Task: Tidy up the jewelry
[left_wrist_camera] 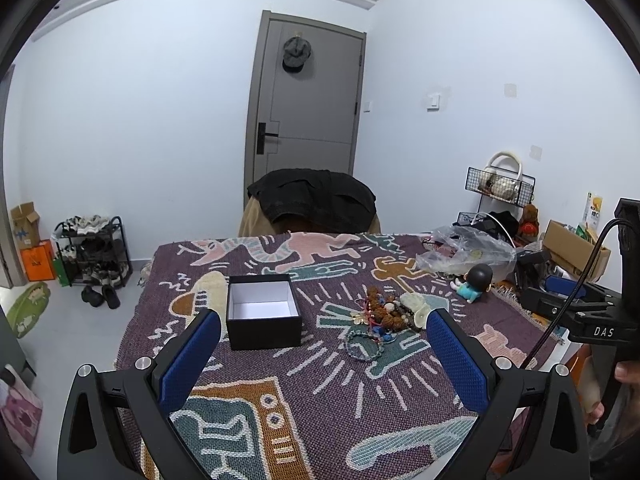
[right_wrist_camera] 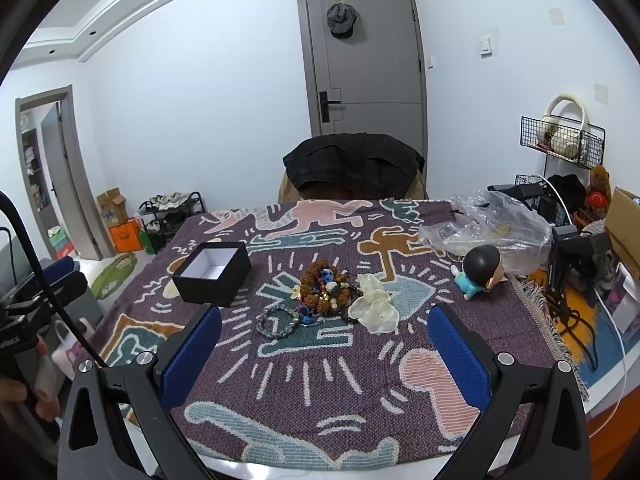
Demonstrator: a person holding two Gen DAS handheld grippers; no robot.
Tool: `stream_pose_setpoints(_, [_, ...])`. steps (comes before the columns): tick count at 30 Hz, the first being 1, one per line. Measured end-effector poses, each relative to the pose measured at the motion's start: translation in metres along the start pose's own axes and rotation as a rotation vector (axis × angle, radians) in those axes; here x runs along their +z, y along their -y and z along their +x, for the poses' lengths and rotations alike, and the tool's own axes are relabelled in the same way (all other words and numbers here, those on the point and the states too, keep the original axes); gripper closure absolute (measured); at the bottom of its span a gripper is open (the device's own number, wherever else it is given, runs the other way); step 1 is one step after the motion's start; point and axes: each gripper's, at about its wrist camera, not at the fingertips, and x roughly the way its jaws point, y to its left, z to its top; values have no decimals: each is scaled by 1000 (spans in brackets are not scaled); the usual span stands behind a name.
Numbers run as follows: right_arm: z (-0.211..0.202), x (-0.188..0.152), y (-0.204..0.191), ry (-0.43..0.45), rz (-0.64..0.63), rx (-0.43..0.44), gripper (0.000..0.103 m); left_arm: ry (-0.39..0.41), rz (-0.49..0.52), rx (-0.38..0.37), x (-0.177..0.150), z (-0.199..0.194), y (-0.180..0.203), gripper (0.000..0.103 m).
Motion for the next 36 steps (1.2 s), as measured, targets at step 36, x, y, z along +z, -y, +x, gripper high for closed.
stream_pose_setpoints(36, [59, -10, 73, -117, 139, -86, 0, -243, -31, -104, -23, 119, 25, 2])
